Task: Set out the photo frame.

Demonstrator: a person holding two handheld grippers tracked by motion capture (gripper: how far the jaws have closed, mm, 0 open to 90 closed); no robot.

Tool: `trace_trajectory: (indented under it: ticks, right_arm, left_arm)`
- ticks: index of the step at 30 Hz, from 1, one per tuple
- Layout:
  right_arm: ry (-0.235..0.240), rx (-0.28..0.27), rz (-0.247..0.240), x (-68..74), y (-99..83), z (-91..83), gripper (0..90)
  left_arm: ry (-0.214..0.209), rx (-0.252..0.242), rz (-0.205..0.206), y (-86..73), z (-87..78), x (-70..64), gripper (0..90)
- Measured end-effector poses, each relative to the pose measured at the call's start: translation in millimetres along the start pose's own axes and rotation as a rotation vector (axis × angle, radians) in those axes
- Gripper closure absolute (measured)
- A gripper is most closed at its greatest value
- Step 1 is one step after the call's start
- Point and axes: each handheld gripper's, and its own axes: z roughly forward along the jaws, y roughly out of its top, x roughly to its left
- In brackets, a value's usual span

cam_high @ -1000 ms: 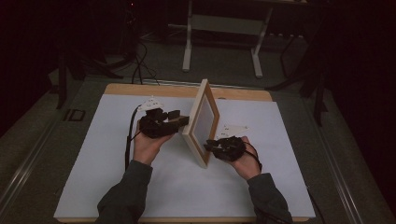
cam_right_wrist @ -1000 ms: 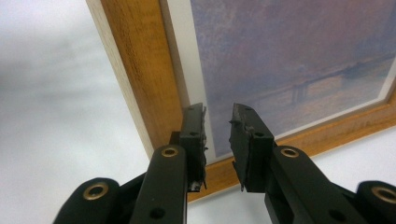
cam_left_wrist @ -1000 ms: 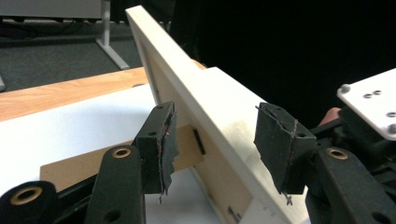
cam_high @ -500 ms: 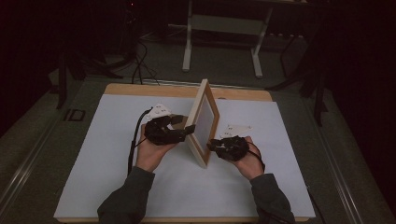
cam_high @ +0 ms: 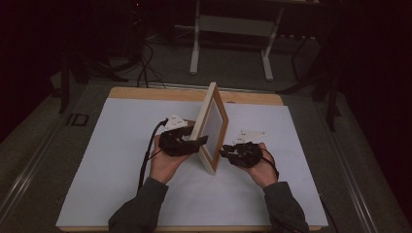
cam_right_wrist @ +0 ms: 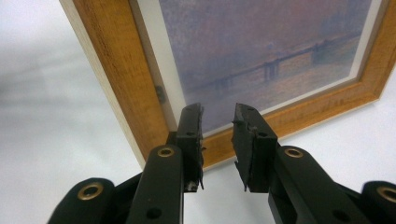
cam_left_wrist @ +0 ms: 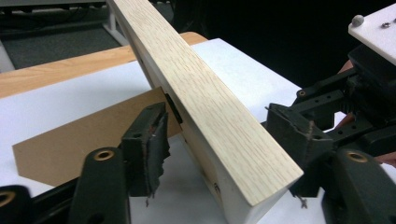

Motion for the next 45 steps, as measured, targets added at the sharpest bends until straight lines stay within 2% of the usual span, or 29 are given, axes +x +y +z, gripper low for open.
trace_trajectory:
  ticks: [4, 9, 13, 18, 25, 34, 39, 45]
  right_arm:
    - [-0.006, -0.003, 0.009, -2.7, -2.6, -2.5, 72.3]
    - [-0.01, -0.001, 0.014, -4.3, -4.0, -4.0, 72.2]
    - [-0.011, -0.004, 0.013, -5.3, -4.1, -4.9, 72.2]
    - [-0.014, -0.005, 0.015, -6.2, -3.5, -6.0, 72.1]
    - [-0.018, -0.012, 0.016, -7.7, -2.4, -8.0, 72.1]
    - [-0.043, -0.028, 0.035, -12.3, 0.0, -9.8, 71.7]
    - [-0.068, -0.048, 0.051, -18.2, 4.1, -15.7, 71.7]
    - [-0.101, -0.068, 0.078, -25.4, 6.3, -19.2, 71.0]
  left_arm:
    - [0.018, 0.003, 0.008, -1.6, 2.2, -3.4, 47.0]
    - [0.052, 0.001, 0.006, -1.8, 0.4, -4.9, 49.6]
    - [0.084, -0.006, -0.014, -2.3, -3.6, 0.5, 54.9]
    - [0.093, -0.008, -0.036, -2.6, -8.2, 10.1, 60.1]
    - [0.054, -0.005, -0.076, -2.4, -16.9, 27.9, 67.3]
    - [-0.052, -0.003, -0.116, -3.1, -22.4, 47.0, 70.7]
    - [-0.111, 0.006, -0.113, -2.0, -24.7, 59.1, 71.5]
    - [-0.175, 0.015, -0.09, -1.1, -25.8, 73.8, 71.6]
